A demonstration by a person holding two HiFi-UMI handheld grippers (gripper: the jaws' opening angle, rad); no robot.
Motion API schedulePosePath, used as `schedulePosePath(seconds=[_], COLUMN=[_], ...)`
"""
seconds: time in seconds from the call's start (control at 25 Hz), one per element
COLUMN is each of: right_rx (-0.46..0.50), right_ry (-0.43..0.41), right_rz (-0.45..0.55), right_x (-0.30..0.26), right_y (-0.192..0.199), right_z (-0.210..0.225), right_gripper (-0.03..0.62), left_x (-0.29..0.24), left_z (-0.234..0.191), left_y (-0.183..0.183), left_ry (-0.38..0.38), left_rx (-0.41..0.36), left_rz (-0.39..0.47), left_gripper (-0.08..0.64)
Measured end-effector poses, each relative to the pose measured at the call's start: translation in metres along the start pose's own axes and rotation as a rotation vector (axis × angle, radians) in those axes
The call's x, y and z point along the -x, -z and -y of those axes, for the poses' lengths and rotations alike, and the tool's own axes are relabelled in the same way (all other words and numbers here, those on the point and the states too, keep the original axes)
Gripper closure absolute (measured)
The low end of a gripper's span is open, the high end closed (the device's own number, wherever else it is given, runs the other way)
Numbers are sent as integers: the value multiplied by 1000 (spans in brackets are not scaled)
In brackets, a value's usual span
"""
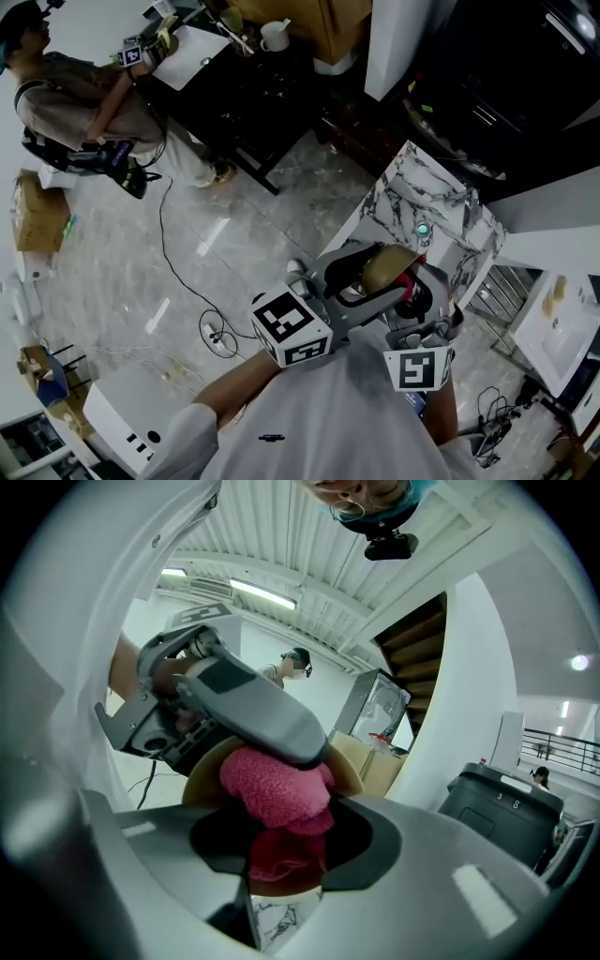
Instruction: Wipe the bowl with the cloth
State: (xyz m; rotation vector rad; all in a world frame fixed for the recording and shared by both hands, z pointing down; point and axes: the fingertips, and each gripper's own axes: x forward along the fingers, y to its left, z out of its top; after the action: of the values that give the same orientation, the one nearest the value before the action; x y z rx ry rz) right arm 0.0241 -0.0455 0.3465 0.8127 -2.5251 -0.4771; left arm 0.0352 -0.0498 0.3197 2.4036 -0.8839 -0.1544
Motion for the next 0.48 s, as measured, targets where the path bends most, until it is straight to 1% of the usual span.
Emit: schedulePosePath(seconds=[0.2,0.28,0.4,0.48], right_rx=[-12,-5,8,16], right_ry=[59,70,50,26], right_rz=[-61,-82,-109,-110], right_x=[2,3,8,13], right_y=[6,5,6,4], right_z=[15,18,14,8], right_gripper=[437,437,439,439], left_x=[3,4,3,2], left_z=[4,4,5,6], left_y=[-13,-21,-29,-32], left_ry=[-20,-25,-26,-22], left_rx=[-10,-24,-57,-65], left_rz=[55,72,79,85], left_gripper=[270,270,270,272])
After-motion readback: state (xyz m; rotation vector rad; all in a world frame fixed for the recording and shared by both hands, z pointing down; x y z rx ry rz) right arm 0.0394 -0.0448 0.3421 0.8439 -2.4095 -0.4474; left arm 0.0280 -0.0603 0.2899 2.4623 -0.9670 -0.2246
